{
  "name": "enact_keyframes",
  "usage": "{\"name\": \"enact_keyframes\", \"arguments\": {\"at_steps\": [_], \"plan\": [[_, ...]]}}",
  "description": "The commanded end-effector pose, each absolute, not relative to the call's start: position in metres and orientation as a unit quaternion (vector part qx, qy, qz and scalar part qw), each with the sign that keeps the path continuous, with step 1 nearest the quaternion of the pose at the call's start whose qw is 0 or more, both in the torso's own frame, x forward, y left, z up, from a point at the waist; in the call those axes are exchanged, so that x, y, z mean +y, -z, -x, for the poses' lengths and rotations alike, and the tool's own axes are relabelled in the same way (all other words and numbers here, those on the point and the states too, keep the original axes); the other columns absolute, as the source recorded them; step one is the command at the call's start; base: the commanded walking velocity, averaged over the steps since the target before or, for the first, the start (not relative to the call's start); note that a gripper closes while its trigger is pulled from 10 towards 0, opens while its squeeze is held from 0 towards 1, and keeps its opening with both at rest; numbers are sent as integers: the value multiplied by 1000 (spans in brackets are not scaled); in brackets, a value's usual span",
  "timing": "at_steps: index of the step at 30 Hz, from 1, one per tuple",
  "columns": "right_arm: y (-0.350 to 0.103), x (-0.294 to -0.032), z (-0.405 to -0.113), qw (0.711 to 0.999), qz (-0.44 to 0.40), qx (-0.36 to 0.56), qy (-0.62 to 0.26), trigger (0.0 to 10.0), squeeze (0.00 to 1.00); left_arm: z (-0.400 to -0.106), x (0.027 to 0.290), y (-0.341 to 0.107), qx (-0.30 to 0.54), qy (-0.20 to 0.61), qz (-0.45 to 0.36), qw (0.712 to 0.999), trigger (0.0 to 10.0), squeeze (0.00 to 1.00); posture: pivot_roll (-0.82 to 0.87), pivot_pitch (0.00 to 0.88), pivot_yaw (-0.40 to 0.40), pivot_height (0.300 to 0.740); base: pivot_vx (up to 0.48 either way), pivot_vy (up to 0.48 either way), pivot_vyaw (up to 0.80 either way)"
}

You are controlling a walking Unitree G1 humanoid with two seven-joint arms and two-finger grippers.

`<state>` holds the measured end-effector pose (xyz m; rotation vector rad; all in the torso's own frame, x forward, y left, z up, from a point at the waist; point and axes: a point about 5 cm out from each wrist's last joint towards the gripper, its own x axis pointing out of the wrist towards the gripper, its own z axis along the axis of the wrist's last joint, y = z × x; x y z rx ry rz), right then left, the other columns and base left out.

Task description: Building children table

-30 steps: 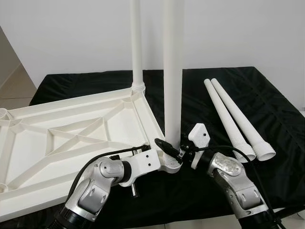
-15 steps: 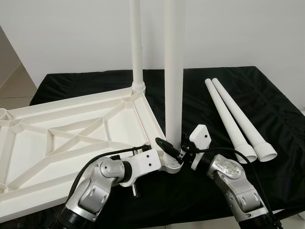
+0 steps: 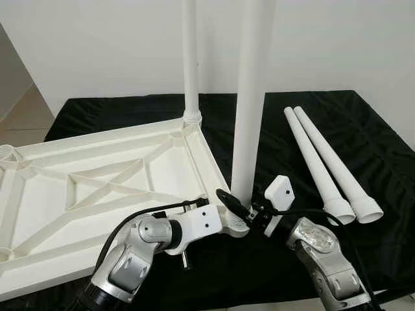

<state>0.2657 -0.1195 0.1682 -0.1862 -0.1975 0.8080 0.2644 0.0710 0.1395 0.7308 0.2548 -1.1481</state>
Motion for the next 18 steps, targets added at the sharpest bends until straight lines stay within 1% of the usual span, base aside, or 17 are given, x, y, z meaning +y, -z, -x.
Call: {"name": "enact_keyframes", "arguments": {"at_steps": [1,6,12,18], "plan": [[-148,-152,-273,943,104,-34,-313,10000,0,-267,83,-123,140,469,-349,799,10000,0,-158,100,60,740,0,0,0],[-147,-154,-271,943,104,-33,-315,10000,0,-267,83,-124,139,469,-349,799,10000,0,-152,96,55,740,0,0,0],[-142,-163,-267,946,106,-22,-305,10000,0,-267,84,-124,140,468,-348,801,10000,0,-152,103,56,740,0,0,0],[-144,-161,-268,947,101,-26,-304,10000,0,-267,84,-124,141,467,-348,801,10000,0,-152,107,58,740,0,0,0]]}}
